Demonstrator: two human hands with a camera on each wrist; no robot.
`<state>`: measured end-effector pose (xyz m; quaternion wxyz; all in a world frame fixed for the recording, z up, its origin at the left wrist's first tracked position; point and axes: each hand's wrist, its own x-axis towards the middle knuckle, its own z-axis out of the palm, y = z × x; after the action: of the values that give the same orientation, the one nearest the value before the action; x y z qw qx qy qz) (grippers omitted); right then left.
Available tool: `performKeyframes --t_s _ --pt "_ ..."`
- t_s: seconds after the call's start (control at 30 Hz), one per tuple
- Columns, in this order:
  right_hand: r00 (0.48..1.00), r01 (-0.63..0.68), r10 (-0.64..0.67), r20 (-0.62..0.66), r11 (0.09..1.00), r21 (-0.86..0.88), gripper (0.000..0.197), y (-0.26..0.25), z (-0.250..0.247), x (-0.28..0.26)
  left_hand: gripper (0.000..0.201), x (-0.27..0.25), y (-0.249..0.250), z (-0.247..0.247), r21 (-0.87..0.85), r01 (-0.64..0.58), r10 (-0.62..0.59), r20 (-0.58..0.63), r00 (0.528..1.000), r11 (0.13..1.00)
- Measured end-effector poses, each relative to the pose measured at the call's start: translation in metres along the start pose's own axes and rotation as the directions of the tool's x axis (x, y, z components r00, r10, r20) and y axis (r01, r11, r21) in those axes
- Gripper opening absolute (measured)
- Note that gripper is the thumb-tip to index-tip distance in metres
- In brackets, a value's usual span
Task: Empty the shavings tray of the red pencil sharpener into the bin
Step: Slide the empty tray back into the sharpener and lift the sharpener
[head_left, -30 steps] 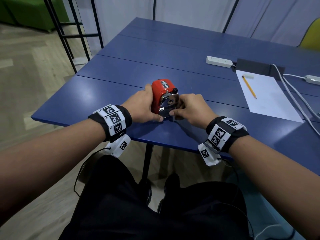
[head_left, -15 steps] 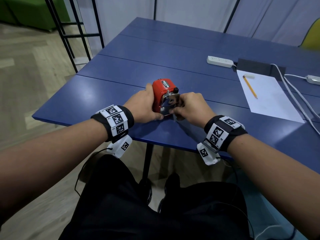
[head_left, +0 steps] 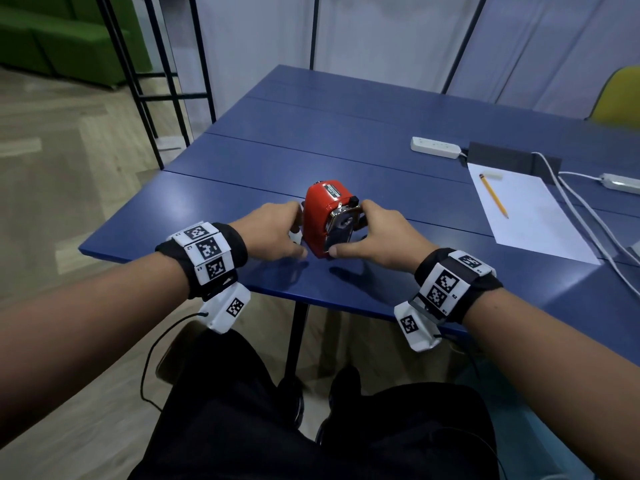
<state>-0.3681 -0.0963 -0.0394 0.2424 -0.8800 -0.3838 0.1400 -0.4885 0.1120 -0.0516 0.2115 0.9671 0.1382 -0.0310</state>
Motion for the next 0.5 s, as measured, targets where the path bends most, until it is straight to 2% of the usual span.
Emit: performKeyframes --t_s 0.07,0.17,0.33,0.5 --pt "1.0 0.004 -0.004 0.005 0.997 0.072 0.09 -0.002 0.005 0.003 0.078 -0.002 0.003 0.005 -0.096 0.016 -0.019 -0.024 1.0 0.995" --pt "1.0 0.02 -0.021 0.011 0.994 0.108 0.085 0.001 0.008 0.011 0.093 0.0 0.013 0.015 -0.187 0.002 -0.019 -0.089 0.996 0.982" --pt "0.997 0.063 -0.066 0.05 0.996 0.059 0.087 0.009 0.0 0.023 0.079 0.012 0.023 0.02 -0.203 0.046 -0.077 -0.147 0.986 0.978" --pt "0.996 0.072 -0.077 0.045 0.993 0.092 0.091 0.013 -0.003 0.032 0.08 0.019 0.028 0.013 -0.15 0.064 -0.084 -0.133 0.988 0.987"
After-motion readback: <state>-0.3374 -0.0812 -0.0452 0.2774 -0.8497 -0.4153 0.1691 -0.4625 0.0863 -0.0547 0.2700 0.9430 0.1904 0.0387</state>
